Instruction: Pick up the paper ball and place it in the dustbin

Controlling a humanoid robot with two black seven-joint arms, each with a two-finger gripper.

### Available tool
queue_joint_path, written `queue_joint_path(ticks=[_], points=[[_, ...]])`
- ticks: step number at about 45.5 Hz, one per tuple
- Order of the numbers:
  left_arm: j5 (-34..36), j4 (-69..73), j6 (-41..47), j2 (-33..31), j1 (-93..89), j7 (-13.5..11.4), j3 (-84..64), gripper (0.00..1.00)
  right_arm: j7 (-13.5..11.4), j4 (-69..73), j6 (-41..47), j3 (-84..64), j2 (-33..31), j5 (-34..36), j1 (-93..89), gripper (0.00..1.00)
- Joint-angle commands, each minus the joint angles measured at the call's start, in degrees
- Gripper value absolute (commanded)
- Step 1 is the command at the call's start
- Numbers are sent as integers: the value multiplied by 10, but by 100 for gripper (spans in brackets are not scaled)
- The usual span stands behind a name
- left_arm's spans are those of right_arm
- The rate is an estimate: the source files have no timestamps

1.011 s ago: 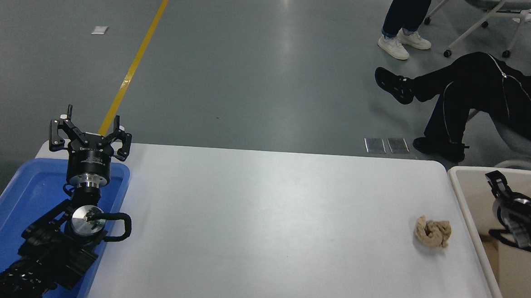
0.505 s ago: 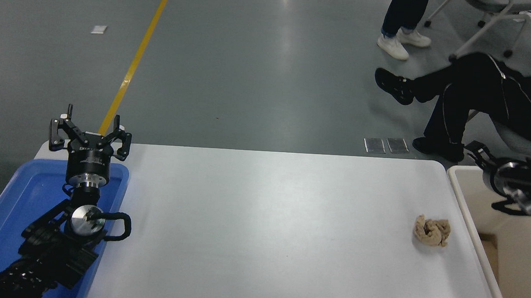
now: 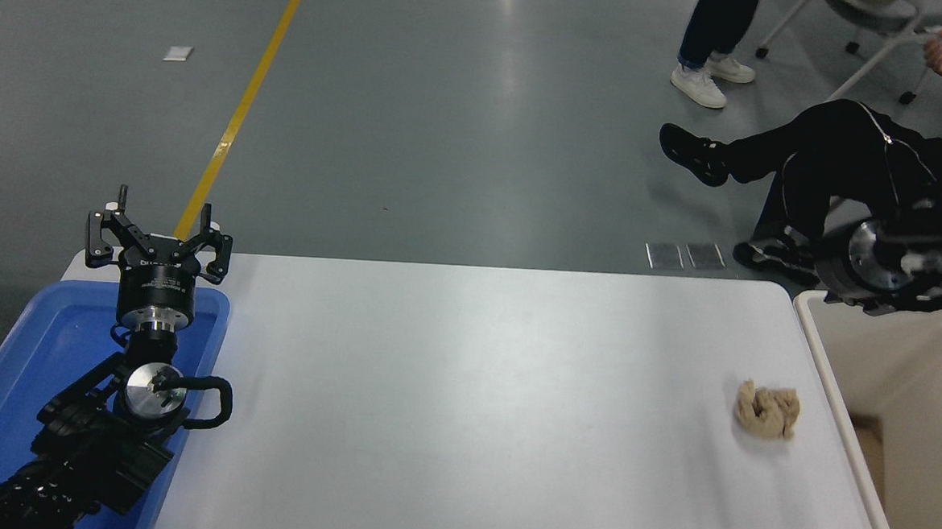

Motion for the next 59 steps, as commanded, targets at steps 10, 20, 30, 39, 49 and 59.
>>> queue_joint_path(ticks=[10,20,30,39,49,59], points=[[0,0,-1,1,0,0,0,99,-3,141,226,-3,-40,-69,211,100],[0,0,0,1,0,1,0,99,-4,135,263,-2,-85,-109,256,100],[0,0,0,1,0,1,0,99,-4,124,263,22,-169,-150,280,100],[0,0,0,1,0,0,0,99,-4,121,263,17,-189,-164,299,100],[0,0,0,1,0,0,0,99,-6,125,263,18,-183,-165,315,100],[0,0,0,1,0,0,0,99,-8,120,263,16,-180,-226,237,100]])
